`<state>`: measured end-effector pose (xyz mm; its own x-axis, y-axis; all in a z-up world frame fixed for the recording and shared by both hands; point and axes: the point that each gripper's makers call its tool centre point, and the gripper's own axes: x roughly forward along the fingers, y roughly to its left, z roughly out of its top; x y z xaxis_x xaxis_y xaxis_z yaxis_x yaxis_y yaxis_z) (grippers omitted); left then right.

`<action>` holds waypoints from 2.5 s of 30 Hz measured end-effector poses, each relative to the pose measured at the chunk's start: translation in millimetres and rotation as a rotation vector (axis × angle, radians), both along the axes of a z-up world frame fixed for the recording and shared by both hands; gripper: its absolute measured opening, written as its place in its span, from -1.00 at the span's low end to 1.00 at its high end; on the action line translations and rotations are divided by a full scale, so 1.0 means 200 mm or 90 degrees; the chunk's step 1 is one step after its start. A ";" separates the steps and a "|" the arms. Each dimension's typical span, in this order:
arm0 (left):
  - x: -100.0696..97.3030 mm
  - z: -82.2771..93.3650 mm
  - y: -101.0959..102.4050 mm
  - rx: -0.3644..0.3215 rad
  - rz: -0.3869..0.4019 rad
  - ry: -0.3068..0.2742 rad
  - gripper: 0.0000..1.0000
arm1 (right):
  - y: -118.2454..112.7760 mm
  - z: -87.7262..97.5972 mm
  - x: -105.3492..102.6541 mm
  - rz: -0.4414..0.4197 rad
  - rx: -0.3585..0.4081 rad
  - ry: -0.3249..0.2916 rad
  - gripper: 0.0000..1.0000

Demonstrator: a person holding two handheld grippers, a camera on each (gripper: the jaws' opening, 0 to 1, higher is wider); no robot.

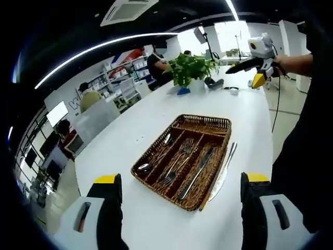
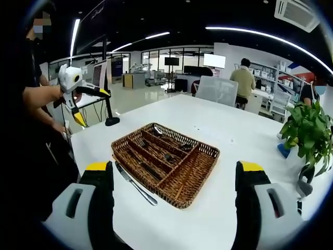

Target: Arrange the knives, forks, and spoons in their matching storage slots by inserting each utensil handle-first until every utensil is classified and aligned in the correct compartment

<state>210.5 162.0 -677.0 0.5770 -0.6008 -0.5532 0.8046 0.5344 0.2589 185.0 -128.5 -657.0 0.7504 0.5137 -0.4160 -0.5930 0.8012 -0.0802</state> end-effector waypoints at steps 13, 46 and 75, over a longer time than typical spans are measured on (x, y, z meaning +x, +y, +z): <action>-0.14 -0.21 -0.14 0.084 -0.114 0.071 0.38 | -0.02 -0.01 -0.01 -0.007 0.015 0.004 1.00; -0.25 -0.88 -0.42 0.259 -0.336 0.166 -0.08 | 0.00 -0.07 -0.10 0.010 0.017 0.024 1.00; -0.30 -0.98 -0.46 0.228 -0.306 0.248 -0.10 | -0.04 -0.09 -0.12 -0.011 0.031 0.032 1.00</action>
